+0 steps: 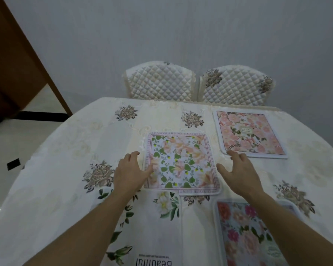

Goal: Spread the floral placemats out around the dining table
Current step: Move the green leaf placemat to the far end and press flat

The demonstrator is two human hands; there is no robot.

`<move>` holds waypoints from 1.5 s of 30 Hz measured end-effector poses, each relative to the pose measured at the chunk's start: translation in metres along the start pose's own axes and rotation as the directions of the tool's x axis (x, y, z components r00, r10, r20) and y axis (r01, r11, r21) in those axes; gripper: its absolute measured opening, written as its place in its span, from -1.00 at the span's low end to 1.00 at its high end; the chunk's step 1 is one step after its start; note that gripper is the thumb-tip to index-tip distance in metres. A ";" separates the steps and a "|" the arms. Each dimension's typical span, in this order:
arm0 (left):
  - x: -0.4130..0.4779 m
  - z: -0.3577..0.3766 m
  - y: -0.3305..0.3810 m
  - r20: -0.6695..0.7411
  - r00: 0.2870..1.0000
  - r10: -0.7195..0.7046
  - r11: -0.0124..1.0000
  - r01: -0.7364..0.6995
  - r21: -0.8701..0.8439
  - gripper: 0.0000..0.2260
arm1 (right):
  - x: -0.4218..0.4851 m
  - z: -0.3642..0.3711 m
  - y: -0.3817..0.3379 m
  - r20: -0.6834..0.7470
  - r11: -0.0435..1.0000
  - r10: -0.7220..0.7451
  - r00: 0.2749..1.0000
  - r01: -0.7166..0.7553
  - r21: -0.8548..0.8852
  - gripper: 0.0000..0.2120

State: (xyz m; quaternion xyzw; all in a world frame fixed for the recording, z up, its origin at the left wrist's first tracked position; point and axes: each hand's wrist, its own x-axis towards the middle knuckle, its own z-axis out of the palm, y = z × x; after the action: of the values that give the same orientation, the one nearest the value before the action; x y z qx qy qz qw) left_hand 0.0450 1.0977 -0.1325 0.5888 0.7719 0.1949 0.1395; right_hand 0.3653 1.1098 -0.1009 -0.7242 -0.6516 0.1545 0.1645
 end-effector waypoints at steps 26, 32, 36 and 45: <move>0.097 0.076 0.005 0.123 0.961 -0.248 0.947 0.268 -0.179 -0.63 | 0.086 0.099 0.005 0.129 0.976 0.218 0.967 -0.220 -0.001 -0.61; 0.086 0.076 0.002 0.115 0.986 -0.121 0.955 0.147 -0.256 -0.81 | 0.086 0.102 0.003 0.095 0.970 0.162 0.982 -0.176 0.166 -0.89; 0.098 0.068 0.003 0.128 0.983 -0.132 0.917 0.170 -0.360 -0.79 | 0.097 0.094 -0.011 0.038 0.953 0.111 0.993 -0.117 0.279 -0.94; 0.184 0.040 -0.017 0.015 0.991 -0.136 0.918 0.131 -0.375 -0.80 | 0.157 0.105 -0.068 0.010 0.935 0.068 0.998 -0.067 0.348 -0.94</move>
State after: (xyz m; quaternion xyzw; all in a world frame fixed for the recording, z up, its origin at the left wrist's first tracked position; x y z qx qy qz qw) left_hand -0.0011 1.2766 -0.1737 0.4961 0.7595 0.3324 0.2580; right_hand 0.2750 1.2761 -0.1669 -0.7059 -0.5885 0.2719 0.2854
